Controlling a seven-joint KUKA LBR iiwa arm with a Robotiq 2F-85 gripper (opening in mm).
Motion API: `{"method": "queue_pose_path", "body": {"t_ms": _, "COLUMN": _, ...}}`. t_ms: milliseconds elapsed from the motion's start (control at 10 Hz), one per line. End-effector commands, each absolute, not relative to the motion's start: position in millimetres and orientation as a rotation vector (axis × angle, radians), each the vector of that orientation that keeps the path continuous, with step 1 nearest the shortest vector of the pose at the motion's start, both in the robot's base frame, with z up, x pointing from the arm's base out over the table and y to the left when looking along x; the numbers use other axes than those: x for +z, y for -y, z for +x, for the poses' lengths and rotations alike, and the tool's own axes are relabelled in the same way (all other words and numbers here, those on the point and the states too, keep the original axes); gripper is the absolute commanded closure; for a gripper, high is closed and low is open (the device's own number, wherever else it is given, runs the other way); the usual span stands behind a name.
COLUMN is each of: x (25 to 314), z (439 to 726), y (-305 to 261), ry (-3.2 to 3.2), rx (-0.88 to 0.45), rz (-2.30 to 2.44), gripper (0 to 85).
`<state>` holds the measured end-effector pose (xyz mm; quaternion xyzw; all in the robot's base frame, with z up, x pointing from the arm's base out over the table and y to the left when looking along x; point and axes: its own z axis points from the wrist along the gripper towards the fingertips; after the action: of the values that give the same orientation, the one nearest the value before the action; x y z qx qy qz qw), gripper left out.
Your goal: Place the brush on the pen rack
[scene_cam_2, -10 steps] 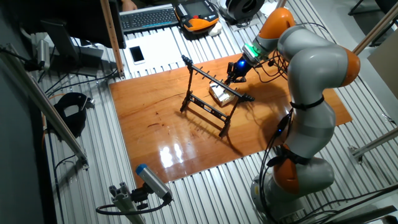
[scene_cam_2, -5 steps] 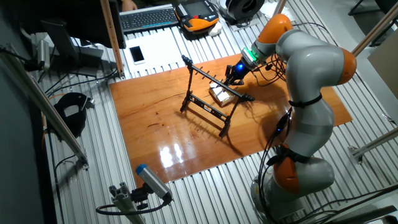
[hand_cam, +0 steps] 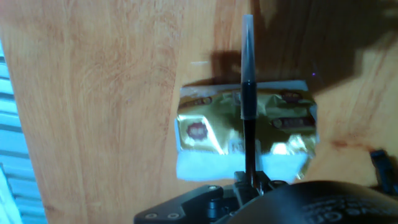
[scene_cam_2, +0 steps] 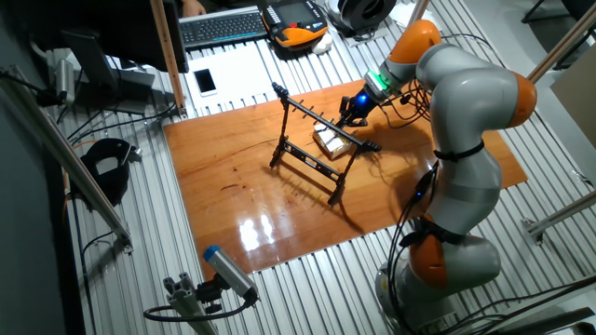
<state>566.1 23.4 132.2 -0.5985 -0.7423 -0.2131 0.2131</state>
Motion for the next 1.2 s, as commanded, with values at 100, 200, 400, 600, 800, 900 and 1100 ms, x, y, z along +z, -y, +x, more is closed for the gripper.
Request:
{"method": "queue_pose_path", "body": {"t_ms": 100, "x": 156, "z": 555, "y": -28, "ry": 2.049, "rx": -0.577, "rz": -1.668, "gripper": 85.0}}
{"method": "queue_pose_path", "body": {"t_ms": 200, "x": 164, "z": 549, "y": -29, "ry": 2.051, "rx": -0.575, "rz": -1.671, "gripper": 85.0}}
{"method": "queue_pose_path", "body": {"t_ms": 400, "x": 178, "z": 541, "y": -28, "ry": 2.064, "rx": -0.575, "rz": -1.660, "gripper": 85.0}}
{"method": "queue_pose_path", "body": {"t_ms": 600, "x": 188, "z": 533, "y": -29, "ry": 2.091, "rx": -0.566, "rz": -1.654, "gripper": 85.0}}
{"method": "queue_pose_path", "body": {"t_ms": 800, "x": 198, "z": 526, "y": -31, "ry": 2.109, "rx": -0.549, "rz": -1.656, "gripper": 85.0}}
{"method": "queue_pose_path", "body": {"t_ms": 900, "x": 200, "z": 525, "y": -33, "ry": 2.114, "rx": -0.537, "rz": -1.659, "gripper": 85.0}}
{"method": "queue_pose_path", "body": {"t_ms": 1100, "x": 201, "z": 527, "y": -36, "ry": 2.108, "rx": -0.521, "rz": -1.671, "gripper": 85.0}}
